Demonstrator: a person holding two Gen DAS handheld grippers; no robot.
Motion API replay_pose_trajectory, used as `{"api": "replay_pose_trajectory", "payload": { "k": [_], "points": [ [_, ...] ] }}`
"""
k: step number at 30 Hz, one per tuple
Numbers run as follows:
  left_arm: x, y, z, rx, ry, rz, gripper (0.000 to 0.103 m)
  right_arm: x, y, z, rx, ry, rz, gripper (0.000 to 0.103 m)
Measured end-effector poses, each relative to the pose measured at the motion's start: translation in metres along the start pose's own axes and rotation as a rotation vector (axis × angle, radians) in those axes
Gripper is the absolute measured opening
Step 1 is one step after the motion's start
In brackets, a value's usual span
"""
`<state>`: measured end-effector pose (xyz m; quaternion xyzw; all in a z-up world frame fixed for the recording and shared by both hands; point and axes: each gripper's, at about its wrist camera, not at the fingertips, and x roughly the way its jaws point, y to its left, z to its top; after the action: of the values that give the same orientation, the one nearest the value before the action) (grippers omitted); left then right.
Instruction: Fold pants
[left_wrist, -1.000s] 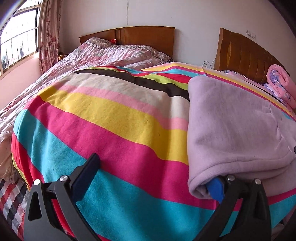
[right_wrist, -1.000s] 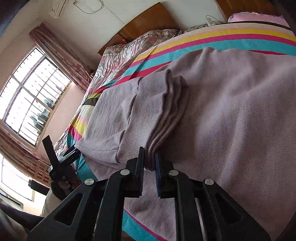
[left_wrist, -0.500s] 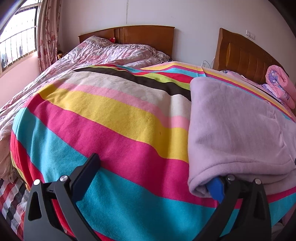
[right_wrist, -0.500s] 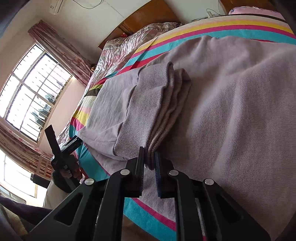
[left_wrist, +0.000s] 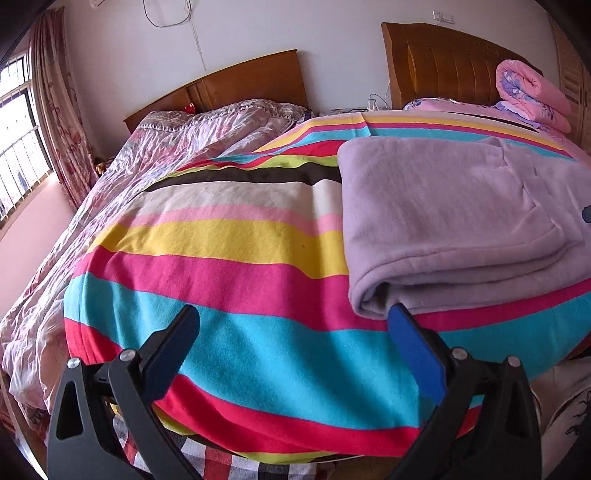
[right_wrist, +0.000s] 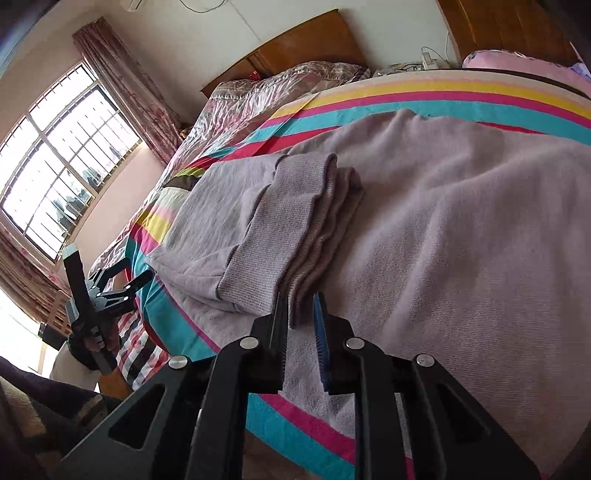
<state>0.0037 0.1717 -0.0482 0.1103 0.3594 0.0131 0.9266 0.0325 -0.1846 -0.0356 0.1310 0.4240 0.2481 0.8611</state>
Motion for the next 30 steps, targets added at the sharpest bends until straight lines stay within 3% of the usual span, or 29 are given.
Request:
{"api": "replay_pose_trajectory", "payload": {
  "k": [2,4,6,8,11,14,16,18,21,23,27,30],
  "points": [
    [-0.024,0.015,0.021,-0.048,-0.073,-0.005,0.102,-0.004,0.003,0.02,-0.058,-0.036,-0.03,0.056],
    [-0.038,0.025,0.059,-0.121,-0.174,-0.002,0.102,0.006,0.017,0.042,-0.172,-0.06,-0.044,0.057],
    [-0.033,0.019,0.104,-0.169,-0.229,-0.087,0.102,0.028,0.038,0.064,-0.306,-0.063,-0.078,0.057],
    [-0.005,-0.007,0.145,-0.185,-0.199,-0.191,0.102,0.058,0.054,0.079,-0.404,-0.03,-0.094,0.057],
    [0.057,-0.059,0.172,-0.113,-0.088,-0.273,0.102,0.094,0.067,0.086,-0.491,0.025,-0.129,0.057],
    [0.119,-0.092,0.164,-0.032,0.065,-0.18,0.101,0.118,0.055,0.078,-0.514,0.101,-0.171,0.06],
    [0.146,-0.098,0.148,-0.015,0.131,-0.157,0.102,0.117,0.043,0.074,-0.497,0.084,-0.13,0.064],
    [0.147,-0.094,0.143,-0.033,0.124,-0.161,0.102,0.115,0.036,0.078,-0.454,0.09,-0.107,0.067],
    [0.15,-0.094,0.141,-0.039,0.132,-0.144,0.102,0.102,0.043,0.08,-0.47,0.049,-0.188,0.069],
    [0.148,-0.095,0.14,-0.034,0.122,-0.128,0.102,0.089,0.05,0.075,-0.48,0.038,-0.141,0.069],
    [0.147,-0.098,0.14,-0.012,0.11,-0.099,0.102,0.095,0.058,0.044,-0.539,0.14,-0.133,0.07],
    [0.148,-0.095,0.141,-0.023,0.113,-0.112,0.102,0.091,0.044,0.038,-0.459,0.14,-0.13,0.075]
  ]
}}
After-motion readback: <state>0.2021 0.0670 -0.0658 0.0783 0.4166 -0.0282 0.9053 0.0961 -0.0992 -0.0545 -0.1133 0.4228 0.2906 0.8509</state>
